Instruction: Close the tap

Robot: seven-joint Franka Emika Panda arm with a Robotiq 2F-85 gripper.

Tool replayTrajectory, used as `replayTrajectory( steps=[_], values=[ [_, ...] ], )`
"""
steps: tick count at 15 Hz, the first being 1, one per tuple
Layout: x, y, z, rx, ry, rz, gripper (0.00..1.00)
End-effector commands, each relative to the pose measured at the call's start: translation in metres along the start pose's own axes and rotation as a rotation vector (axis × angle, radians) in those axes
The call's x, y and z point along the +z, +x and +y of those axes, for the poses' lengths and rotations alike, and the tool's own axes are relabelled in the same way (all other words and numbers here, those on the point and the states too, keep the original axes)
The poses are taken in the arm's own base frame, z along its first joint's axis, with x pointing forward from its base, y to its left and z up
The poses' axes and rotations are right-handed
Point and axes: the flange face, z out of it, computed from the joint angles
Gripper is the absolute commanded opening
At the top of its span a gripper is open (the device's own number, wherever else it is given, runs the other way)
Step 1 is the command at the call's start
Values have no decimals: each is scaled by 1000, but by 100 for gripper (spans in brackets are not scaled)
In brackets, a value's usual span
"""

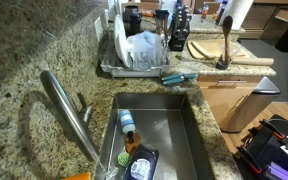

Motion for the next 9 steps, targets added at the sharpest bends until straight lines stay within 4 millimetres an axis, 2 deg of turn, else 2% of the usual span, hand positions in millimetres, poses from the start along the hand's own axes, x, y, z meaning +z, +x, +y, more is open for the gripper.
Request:
replayTrajectory(
  steps=[1, 2, 3, 4, 5, 7, 9],
  values=[
    [-1, 0, 0, 0, 0, -1, 100],
    [-1, 0, 0, 0, 0, -1, 100],
    [24, 18, -6, -15, 5, -64, 100],
    [58, 32, -26, -37, -9, -125, 100],
    [67, 35, -41, -77, 5, -164, 100],
    [97, 44, -86, -193, -18, -230, 100],
    [123, 55, -140, -326, -55, -244, 100]
  ],
)
